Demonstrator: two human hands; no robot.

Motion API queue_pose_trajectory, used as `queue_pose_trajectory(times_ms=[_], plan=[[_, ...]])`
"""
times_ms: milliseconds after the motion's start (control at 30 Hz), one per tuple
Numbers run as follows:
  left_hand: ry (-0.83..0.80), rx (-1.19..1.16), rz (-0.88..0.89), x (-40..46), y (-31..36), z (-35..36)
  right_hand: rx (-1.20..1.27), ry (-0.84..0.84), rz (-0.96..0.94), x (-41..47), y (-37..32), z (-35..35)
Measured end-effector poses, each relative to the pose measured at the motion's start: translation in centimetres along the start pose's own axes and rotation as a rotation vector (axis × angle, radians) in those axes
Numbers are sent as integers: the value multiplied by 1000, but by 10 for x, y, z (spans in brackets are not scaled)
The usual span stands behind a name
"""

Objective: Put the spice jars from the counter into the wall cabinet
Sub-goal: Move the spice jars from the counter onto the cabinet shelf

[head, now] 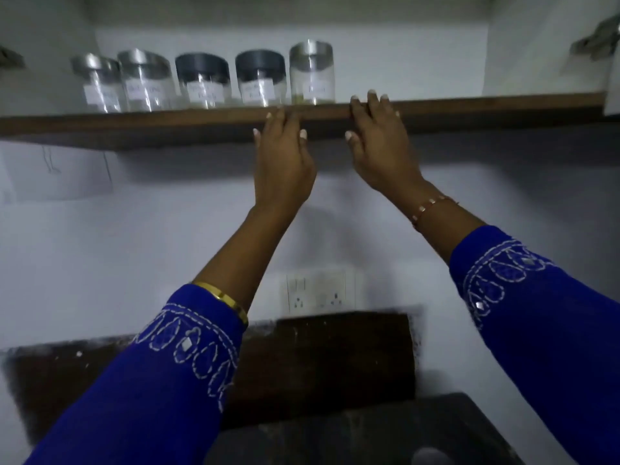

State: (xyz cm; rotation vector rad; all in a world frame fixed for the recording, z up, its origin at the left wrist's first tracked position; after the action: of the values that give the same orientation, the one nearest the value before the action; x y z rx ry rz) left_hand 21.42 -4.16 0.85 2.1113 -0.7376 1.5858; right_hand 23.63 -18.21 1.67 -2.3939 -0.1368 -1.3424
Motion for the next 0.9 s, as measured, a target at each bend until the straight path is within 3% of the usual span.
queue_pose_trajectory(times_ms=[200, 367, 533, 700, 900], plan=[[-36, -297, -132, -92, 45, 3, 141, -131, 110, -104, 20, -9], [-189, -446, -267, -183, 83, 17, 189, -237, 217, -203, 56, -6], [-296, -587, -391, -269, 112, 39, 197, -391, 449, -306, 107, 20], [-447, -680, -644, -347, 135, 70, 100, -597, 646, -392, 159, 50], [-558, -773, -1083, -413, 157, 108, 47, -829, 745, -447, 210, 78]])
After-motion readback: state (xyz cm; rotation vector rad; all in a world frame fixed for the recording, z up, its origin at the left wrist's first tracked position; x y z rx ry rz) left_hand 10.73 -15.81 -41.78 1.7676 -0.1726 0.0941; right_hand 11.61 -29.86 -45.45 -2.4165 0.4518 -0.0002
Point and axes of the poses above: each hand's wrist, its own x-axis towards the middle knuckle, its own z-axis out of the palm, y = z × x, the point moved 5 cm from there along x, towards the middle knuckle, and after that the axes turned 14 degrees about z, right-handed, at the moved point
